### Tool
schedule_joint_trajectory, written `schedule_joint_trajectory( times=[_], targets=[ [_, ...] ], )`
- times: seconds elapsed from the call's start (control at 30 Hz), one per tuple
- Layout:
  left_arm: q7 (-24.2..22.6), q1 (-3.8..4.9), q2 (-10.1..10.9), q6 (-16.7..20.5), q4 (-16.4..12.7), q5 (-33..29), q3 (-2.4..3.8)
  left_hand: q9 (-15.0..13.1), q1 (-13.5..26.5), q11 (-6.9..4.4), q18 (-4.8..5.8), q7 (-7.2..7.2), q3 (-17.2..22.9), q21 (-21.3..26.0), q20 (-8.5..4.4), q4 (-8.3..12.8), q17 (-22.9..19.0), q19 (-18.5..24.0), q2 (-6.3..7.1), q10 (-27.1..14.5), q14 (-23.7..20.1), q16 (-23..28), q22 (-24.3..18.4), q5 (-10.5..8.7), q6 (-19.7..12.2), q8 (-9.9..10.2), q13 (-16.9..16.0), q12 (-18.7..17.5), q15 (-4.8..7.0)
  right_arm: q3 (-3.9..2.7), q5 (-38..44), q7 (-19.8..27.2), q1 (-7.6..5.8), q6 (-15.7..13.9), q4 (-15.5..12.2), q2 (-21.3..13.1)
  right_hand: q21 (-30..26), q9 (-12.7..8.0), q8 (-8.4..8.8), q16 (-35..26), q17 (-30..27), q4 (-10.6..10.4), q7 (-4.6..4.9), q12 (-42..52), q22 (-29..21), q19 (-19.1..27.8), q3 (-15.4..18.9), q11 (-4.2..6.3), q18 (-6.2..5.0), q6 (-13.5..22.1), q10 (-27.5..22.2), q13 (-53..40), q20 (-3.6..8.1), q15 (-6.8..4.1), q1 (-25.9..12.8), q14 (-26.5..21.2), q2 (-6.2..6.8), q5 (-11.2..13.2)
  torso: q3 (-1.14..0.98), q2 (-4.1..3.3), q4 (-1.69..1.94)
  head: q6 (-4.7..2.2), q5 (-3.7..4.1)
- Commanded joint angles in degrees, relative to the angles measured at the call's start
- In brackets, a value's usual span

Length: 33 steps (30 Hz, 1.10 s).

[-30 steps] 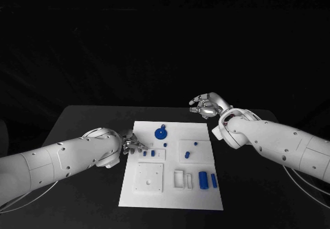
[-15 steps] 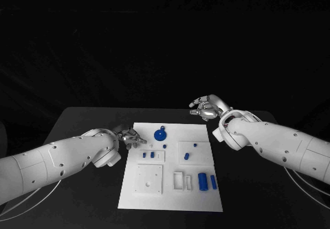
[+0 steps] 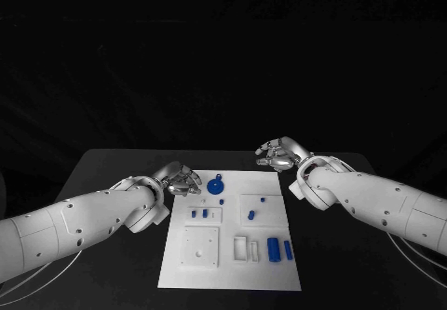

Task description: Assemble the parts on the task board

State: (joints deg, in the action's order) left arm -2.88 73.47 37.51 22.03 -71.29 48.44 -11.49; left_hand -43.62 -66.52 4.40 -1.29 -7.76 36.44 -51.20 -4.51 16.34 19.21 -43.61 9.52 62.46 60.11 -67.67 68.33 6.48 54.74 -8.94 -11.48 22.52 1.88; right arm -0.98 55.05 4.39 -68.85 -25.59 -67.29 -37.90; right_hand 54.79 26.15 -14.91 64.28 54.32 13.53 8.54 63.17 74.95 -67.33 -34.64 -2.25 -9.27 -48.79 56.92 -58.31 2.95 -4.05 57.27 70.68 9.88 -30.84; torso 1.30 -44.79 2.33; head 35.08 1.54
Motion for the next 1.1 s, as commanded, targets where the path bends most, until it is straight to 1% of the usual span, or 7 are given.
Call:
schedule_joint_trajectory(
  times=[0.03,0.13,0.3,0.53,0.67,0.8,1.1],
  targets=[
    [-4.5,0.20,-1.1,1.1,0.5,10.3,0.04,0.6,-0.9,0.62,-0.78,0.25,-0.3,0.3,-2.57,0.2,0.2,0.0,-0.06,-0.1,0.2,0.2,0.2,0.01,0.0,0.3,0.6,-2.4,-0.57,-0.01,1.0,1.0,0.02,0.5,0.0,0.0,-0.2,-0.1,-0.27,-0.2,0.1,-0.1,0.30,-0.2,1.0,0.2,0.0,-0.09,-5.73,-0.1,-0.3,0.1,-0.33,0.08,0.1,-0.2,0.19,-0.4,-0.02,-0.07,-0.02,-0.18,0.05],
    [-4.4,0.38,-2.4,0.3,1.7,14.9,-0.04,1.1,-1.2,0.84,-1.11,0.16,-0.4,0.3,-2.33,0.1,0.6,-0.4,-0.11,0.0,1.0,-0.4,0.4,-0.04,0.4,0.3,1.1,-4.4,-0.77,-0.01,1.0,1.1,0.02,0.3,0.0,0.1,-0.2,-0.1,-0.27,-0.2,0.1,-0.2,0.29,-0.2,1.0,0.2,0.0,-0.08,-5.73,-0.1,-0.3,0.2,-0.34,0.08,0.1,-0.2,0.20,-0.6,-0.10,-0.06,-0.02,-0.18,0.01],
    [-3.0,0.54,-4.8,-2.6,3.8,20.7,-0.16,1.8,-1.4,0.79,-1.66,0.08,-0.8,-0.2,-2.37,0.1,1.3,-1.6,-0.35,1.2,2.2,-1.5,0.8,-0.31,1.0,0.2,1.6,-6.5,-0.65,-0.01,1.0,1.1,0.02,0.2,0.0,0.3,-0.2,-0.1,-0.27,-0.2,0.1,-0.2,0.29,-0.3,1.0,0.2,0.0,-0.08,-5.73,-0.1,-0.3,0.3,-0.35,0.07,0.1,-0.2,0.21,-0.8,-0.12,-0.12,0.00,-0.18,0.00],
    [-1.8,0.49,-8.6,-4.9,7.1,26.0,-0.33,2.7,-0.8,0.42,-2.26,0.18,-1.5,-1.2,-2.72,-0.1,2.6,-3.4,0.18,2.9,3.4,-3.9,1.5,-0.58,1.5,0.2,1.8,-8.4,-0.26,-0.02,0.9,1.2,0.02,0.0,0.0,0.7,-0.2,-0.1,-0.27,-0.2,0.1,-0.3,0.28,-0.3,1.0,0.2,0.0,-0.07,-5.73,-0.1,-0.2,0.4,-0.35,0.06,0.1,-0.2,0.22,-1.0,-0.10,-0.10,-0.05,-0.03,-0.11],
    [-1.1,0.42,-10.1,-5.4,8.5,27.7,-0.64,3.0,-0.5,0.30,-2.46,0.30,-1.7,-1.5,-2.85,-0.3,3.1,-3.9,0.38,3.6,3.7,-4.7,1.8,-0.64,1.7,0.1,1.8,-9.2,-0.13,-0.02,0.9,1.2,0.02,-0.1,0.0,0.9,-0.2,-0.1,-0.28,-0.2,0.1,-0.3,0.28,-0.3,1.0,0.2,0.0,-0.07,-5.73,-0.1,-0.2,0.4,-0.36,0.06,0.0,-0.2,0.23,-1.2,-0.16,-0.14,-0.14,0.10,-0.20],
    [-0.7,0.31,-11.3,-5.5,9.7,29.1,-1.05,3.4,-0.5,0.22,-2.83,0.34,-1.7,-2.1,-3.01,-0.3,3.7,-4.9,0.50,4.1,4.4,-6.0,2.2,-0.67,1.9,0.0,1.8,-10.3,-0.03,-0.02,0.9,1.3,0.01,-0.2,-0.1,0.9,-0.2,-0.1,-0.28,-0.2,0.1,-0.4,0.28,-0.4,1.0,0.1,0.0,-0.07,-5.73,-0.1,-0.2,0.5,-0.36,0.06,0.0,-0.2,0.24,-1.4,-0.13,-0.09,-0.10,0.16,-0.03],
    [0.3,-0.24,-13.5,-6.1,11.7,30.9,-1.47,4.3,-0.8,0.48,-4.73,0.16,-1.8,-4.5,-3.02,-0.5,5.3,-9.0,0.47,3.4,8.6,-10.0,3.3,-0.41,1.6,0.1,2.4,-13.2,-0.19,-0.02,0.9,1.3,0.00,-0.3,-0.4,1.1,-0.2,-0.1,-0.29,-0.2,0.1,-0.4,0.27,-0.4,1.0,0.1,-0.1,-0.06,-5.73,-0.1,-0.1,0.6,-0.35,0.05,0.0,-0.1,0.26,-1.7,-0.13,-0.11,-0.12,0.34,0.03]
  ],
)
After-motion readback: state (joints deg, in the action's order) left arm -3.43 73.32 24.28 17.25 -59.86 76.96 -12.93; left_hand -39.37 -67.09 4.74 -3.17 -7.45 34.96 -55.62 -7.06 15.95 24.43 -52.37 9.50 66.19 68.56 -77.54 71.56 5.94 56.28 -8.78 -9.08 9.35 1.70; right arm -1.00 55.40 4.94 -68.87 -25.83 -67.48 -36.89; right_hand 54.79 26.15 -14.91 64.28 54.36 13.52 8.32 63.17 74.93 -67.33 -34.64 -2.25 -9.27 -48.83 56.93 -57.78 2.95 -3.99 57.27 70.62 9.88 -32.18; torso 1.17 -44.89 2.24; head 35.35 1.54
